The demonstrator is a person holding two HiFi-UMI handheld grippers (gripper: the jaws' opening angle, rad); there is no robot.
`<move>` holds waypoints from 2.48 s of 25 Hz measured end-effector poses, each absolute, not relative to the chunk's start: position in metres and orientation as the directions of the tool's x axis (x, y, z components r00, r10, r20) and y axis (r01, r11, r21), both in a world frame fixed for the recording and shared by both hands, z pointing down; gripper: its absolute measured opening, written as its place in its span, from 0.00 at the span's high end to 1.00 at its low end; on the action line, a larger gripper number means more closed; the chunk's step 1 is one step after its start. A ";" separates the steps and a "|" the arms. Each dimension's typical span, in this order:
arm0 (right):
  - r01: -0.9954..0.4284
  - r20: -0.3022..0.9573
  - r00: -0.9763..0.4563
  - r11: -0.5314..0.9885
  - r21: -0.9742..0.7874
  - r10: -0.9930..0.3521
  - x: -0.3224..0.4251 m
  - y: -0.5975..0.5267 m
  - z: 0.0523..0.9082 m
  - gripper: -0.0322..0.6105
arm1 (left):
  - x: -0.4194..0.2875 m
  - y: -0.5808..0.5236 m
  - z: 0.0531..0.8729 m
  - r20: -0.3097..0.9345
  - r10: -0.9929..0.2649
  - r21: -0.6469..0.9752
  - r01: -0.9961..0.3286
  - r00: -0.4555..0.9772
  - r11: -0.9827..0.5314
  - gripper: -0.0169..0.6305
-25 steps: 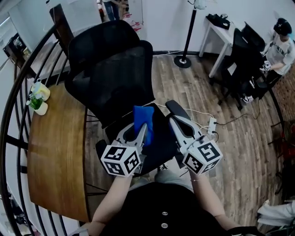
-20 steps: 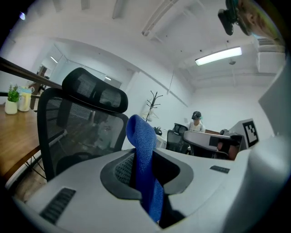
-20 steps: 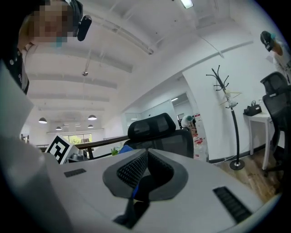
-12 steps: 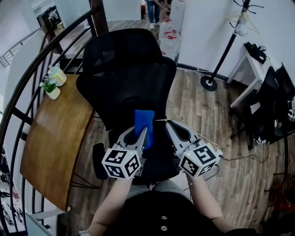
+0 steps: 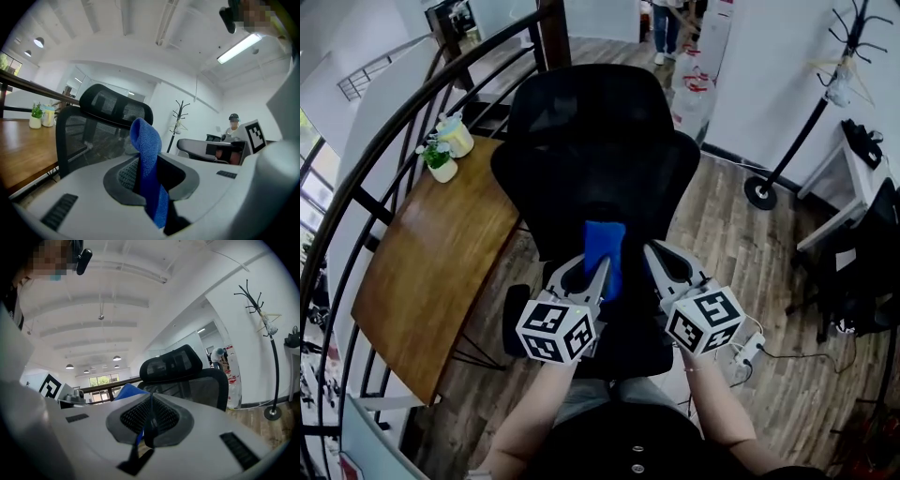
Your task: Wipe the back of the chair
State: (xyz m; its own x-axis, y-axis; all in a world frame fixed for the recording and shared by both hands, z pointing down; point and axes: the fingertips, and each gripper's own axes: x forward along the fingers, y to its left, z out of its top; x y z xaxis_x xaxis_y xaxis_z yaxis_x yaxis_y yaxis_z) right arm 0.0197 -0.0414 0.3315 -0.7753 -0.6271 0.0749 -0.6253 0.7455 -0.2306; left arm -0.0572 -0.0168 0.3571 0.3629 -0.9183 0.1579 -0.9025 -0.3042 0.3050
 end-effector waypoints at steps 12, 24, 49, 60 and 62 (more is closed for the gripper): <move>-0.574 0.073 -0.816 0.788 -0.221 -0.574 -0.023 -0.060 0.327 0.90 | -0.113 -0.029 0.337 0.144 -0.964 0.268 -0.946 0.225 -0.181 0.86; -0.626 0.031 -0.773 0.754 -0.198 -0.634 -0.041 -0.114 0.303 0.90 | -0.187 -0.093 0.279 0.091 -0.988 0.136 -0.984 0.128 -0.115 0.86; -0.674 0.091 -0.736 0.712 -0.197 -0.671 -0.031 -0.146 0.318 0.90 | -0.236 -0.216 0.210 0.006 -0.999 -0.101 -0.994 -0.039 0.038 0.86; -0.723 0.114 -0.690 0.671 -0.167 -0.715 -0.008 -0.155 0.317 0.90 | -0.196 -0.243 0.214 -0.004 -0.998 -0.062 -0.996 0.066 -0.066 0.86; -0.731 0.112 -0.681 0.662 -0.165 -0.724 -0.003 -0.158 0.314 0.90 | -0.185 -0.248 0.214 -0.006 -0.996 -0.061 -0.994 0.089 -0.089 0.86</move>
